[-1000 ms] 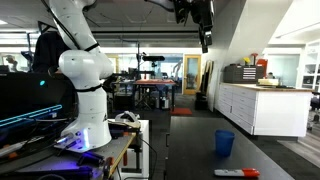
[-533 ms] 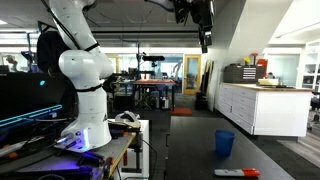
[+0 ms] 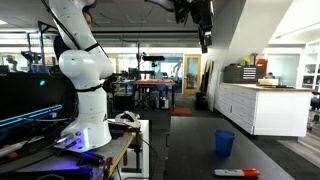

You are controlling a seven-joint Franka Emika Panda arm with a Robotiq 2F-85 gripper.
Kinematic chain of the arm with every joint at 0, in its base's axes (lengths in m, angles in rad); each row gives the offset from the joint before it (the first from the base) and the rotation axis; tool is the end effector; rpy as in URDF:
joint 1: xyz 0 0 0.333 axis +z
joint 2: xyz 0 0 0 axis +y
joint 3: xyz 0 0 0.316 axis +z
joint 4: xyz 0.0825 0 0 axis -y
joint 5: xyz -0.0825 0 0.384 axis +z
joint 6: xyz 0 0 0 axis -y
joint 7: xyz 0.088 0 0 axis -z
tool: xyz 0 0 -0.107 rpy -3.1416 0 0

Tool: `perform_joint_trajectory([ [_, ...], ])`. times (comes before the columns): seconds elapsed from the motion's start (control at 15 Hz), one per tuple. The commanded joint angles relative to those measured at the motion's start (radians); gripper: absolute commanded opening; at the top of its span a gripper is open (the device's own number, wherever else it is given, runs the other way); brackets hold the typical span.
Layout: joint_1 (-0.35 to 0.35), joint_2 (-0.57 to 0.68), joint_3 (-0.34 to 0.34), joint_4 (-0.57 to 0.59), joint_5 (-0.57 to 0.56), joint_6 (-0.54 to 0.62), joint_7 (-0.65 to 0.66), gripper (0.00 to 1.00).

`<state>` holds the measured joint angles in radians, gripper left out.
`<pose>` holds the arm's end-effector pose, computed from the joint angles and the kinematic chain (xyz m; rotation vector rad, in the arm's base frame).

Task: Put the marker in the cup

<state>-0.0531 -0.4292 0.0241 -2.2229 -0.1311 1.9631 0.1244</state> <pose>0.4408 -0.0200 0.5602 2.9982 -0.1723 0.2637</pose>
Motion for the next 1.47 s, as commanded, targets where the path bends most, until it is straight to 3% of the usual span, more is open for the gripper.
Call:
perform_joint_trajectory([
  [0.0,0.001,0.010,-0.001,-0.001,-0.005,0.015,0.009,1.00],
  [0.8,-0.008,0.128,-0.037,-0.012,0.001,0.138,-0.018,1.00],
  [1.4,-0.010,0.222,-0.090,0.002,0.023,0.215,-0.122,1.00],
])
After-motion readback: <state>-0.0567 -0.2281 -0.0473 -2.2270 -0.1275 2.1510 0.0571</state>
